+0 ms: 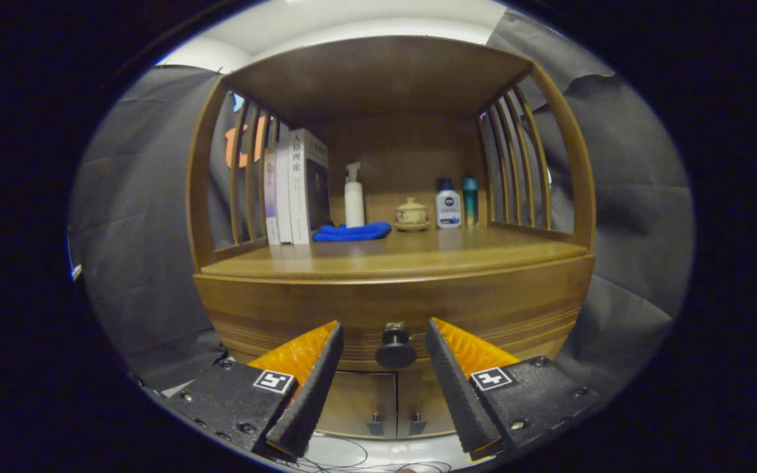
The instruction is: Pull open the drawer, take out the items inside it, and place them on the countertop above the cabinet.
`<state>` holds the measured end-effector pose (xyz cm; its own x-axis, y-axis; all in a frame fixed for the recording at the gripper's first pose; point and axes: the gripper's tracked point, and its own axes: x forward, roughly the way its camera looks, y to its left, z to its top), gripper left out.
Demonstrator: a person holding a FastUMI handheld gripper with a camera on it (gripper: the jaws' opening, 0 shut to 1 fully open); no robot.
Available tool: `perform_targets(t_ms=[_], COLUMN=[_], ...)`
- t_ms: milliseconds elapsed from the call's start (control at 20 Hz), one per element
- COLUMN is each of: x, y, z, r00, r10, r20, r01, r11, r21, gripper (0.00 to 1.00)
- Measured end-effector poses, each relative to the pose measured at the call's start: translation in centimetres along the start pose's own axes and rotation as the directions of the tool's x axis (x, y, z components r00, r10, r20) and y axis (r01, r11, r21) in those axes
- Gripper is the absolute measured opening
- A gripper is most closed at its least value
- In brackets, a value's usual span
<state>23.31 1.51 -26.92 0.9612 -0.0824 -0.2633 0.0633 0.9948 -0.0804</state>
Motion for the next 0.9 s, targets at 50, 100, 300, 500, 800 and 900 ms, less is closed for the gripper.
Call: perform_targets(t_ms=[50,100,300,500,800,900], x=[0.8,1.5,3.6,4.1,4.0,3.7], y=[-0.3,-0.6,-0.9,-0.7,-0.9,-0.9], z=[-0.6,-0.9,-2.3,-2.6,-2.8,-2.9], r00=[1.0,1.0,1.0,0.999,0.997,0.996], r10=[-0.008,-0.016,-0.025,-0.039,-0.072,-0.08], r20=[-0.006,-0.005,-0.006,0.002,-0.04,-0.049], r01=[0.008,0.016,0.025,0.039,0.074,0.084], r11=[1.0,1.0,1.0,0.999,0.995,0.994], r21=[-0.004,-0.008,-0.019,0.001,0.065,0.071], gripper=[0.82,0.82,0.7,0.52,0.4,0.37])
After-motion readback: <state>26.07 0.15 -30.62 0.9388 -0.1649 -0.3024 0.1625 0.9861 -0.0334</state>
